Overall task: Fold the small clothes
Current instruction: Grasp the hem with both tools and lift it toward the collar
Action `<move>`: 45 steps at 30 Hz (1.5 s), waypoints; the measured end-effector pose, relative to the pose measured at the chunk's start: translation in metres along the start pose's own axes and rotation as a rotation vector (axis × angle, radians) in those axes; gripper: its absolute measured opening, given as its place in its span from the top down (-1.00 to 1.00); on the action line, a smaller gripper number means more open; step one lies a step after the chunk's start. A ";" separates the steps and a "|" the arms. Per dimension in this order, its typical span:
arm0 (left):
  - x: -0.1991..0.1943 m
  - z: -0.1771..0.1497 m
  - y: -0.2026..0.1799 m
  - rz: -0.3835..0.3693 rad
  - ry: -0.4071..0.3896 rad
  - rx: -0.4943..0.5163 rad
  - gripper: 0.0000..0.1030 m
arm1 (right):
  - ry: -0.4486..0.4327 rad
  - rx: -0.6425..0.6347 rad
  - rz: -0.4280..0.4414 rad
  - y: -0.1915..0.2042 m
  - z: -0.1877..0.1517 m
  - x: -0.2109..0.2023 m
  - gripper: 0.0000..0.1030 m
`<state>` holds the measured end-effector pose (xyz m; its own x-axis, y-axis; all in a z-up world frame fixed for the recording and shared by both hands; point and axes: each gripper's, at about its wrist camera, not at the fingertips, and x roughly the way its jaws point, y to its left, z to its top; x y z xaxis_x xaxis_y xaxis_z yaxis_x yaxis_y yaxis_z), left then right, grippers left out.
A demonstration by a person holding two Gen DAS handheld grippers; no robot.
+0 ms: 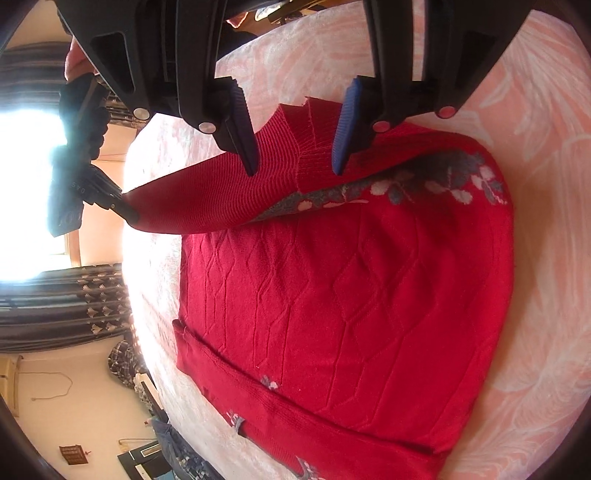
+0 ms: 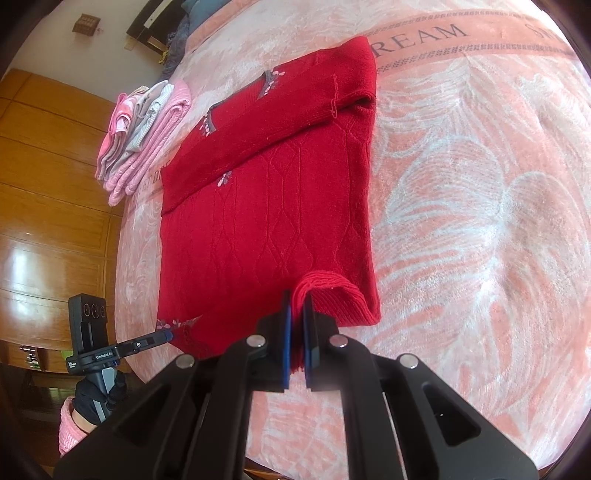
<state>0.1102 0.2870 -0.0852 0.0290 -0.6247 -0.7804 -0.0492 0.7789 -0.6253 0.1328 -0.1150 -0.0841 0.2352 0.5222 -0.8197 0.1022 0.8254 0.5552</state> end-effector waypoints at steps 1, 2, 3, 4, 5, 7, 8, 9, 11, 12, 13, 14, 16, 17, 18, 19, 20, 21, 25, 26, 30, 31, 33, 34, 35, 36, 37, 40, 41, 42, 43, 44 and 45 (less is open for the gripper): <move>-0.004 -0.002 0.000 -0.012 -0.005 -0.015 0.12 | 0.001 -0.003 0.001 0.000 0.000 0.000 0.93; -0.005 -0.004 -0.001 -0.018 -0.007 -0.030 0.09 | 0.003 -0.004 0.001 0.000 0.000 0.000 0.93; -0.007 -0.007 0.000 -0.023 -0.007 -0.046 0.07 | 0.005 -0.005 0.000 0.000 0.000 0.001 0.93; -0.006 -0.010 0.002 -0.027 -0.004 -0.062 0.07 | 0.005 -0.005 -0.001 -0.001 -0.001 0.001 0.93; -0.005 -0.014 0.005 -0.016 0.002 -0.081 0.07 | 0.005 -0.003 -0.002 -0.001 -0.001 0.001 0.93; 0.001 -0.019 0.009 0.011 0.010 -0.110 0.06 | 0.003 -0.002 0.000 -0.001 0.000 0.000 0.93; 0.005 -0.020 0.010 0.028 0.016 -0.116 0.06 | 0.001 -0.004 0.000 0.000 0.000 -0.001 0.93; 0.008 -0.020 0.011 0.042 0.023 -0.118 0.06 | -0.001 -0.006 -0.001 0.002 -0.001 -0.001 0.93; 0.012 -0.017 0.014 0.072 0.012 -0.128 0.06 | -0.002 -0.013 -0.002 0.003 -0.001 0.000 0.93; 0.013 -0.015 0.015 0.088 -0.002 -0.130 0.06 | -0.002 -0.015 -0.005 0.004 -0.001 0.000 0.93; 0.013 -0.012 0.016 0.095 -0.013 -0.132 0.06 | -0.001 -0.016 -0.006 0.004 -0.001 0.000 0.93; 0.014 -0.009 0.017 0.092 -0.021 -0.134 0.05 | 0.000 -0.016 -0.007 0.004 -0.001 0.001 0.93; 0.015 -0.004 0.015 0.099 -0.035 -0.126 -0.01 | 0.002 -0.014 -0.011 0.003 -0.002 0.002 0.93; 0.017 -0.001 0.014 0.102 -0.039 -0.121 -0.03 | 0.002 -0.013 -0.012 0.002 -0.002 0.002 0.93; 0.019 0.001 0.013 0.107 -0.038 -0.118 -0.05 | 0.002 -0.013 -0.012 0.002 -0.002 0.002 0.93; 0.021 0.002 0.014 0.113 -0.032 -0.119 -0.05 | 0.003 -0.013 -0.013 0.002 -0.003 0.003 0.93; 0.024 0.004 0.014 0.117 -0.025 -0.121 -0.05 | 0.003 -0.013 -0.012 0.002 -0.003 0.003 0.93; 0.027 0.006 0.015 0.124 -0.017 -0.121 -0.05 | 0.002 -0.013 -0.012 0.002 -0.003 0.003 0.93; 0.037 0.006 0.018 0.118 0.009 -0.145 0.04 | 0.001 -0.014 -0.009 0.002 -0.005 0.003 0.93; 0.038 0.006 0.020 0.114 0.010 -0.151 0.10 | 0.001 -0.014 -0.008 0.001 -0.005 0.003 0.93; 0.037 0.003 0.026 0.065 -0.003 -0.186 0.52 | 0.001 -0.013 -0.006 0.001 -0.006 0.002 0.93; 0.036 0.003 0.027 0.053 -0.013 -0.193 0.59 | 0.000 -0.013 -0.005 0.001 -0.006 0.002 0.93; 0.030 0.002 0.026 0.035 -0.035 -0.191 0.71 | -0.001 -0.016 -0.001 0.002 -0.007 0.001 0.93; 0.028 0.002 0.024 0.023 -0.046 -0.186 0.78 | -0.003 -0.017 0.001 0.002 -0.007 0.000 0.93; 0.025 0.002 0.023 -0.002 -0.056 -0.178 0.92 | -0.004 -0.016 0.004 0.002 -0.007 0.000 0.93; 0.022 0.001 0.019 -0.017 -0.065 -0.171 0.92 | -0.005 -0.015 0.007 0.002 -0.006 -0.001 0.93; 0.018 0.001 0.017 -0.031 -0.076 -0.164 0.92 | -0.007 -0.014 0.010 0.002 -0.007 -0.001 0.93; 0.005 0.002 0.012 -0.076 -0.119 -0.147 0.92 | -0.011 -0.009 0.020 0.002 -0.006 -0.004 0.93; 0.001 0.003 0.012 -0.088 -0.137 -0.141 0.92 | -0.014 -0.008 0.025 0.002 -0.006 -0.005 0.93; -0.004 0.004 0.010 -0.096 -0.156 -0.138 0.92 | -0.017 -0.006 0.029 0.003 -0.005 -0.006 0.93; -0.009 0.007 0.009 -0.106 -0.176 -0.134 0.92 | -0.021 -0.005 0.036 0.003 -0.004 -0.007 0.93; -0.014 0.009 0.006 -0.116 -0.197 -0.126 0.92 | -0.025 -0.004 0.041 0.004 -0.003 -0.009 0.93; -0.019 0.012 0.004 -0.124 -0.219 -0.117 0.92 | -0.029 -0.004 0.044 0.004 -0.002 -0.010 0.93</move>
<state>0.1218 0.3024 -0.0727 0.2564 -0.6782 -0.6887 -0.1462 0.6771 -0.7212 0.1288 -0.1164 -0.0736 0.2678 0.5519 -0.7897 0.0873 0.8024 0.5904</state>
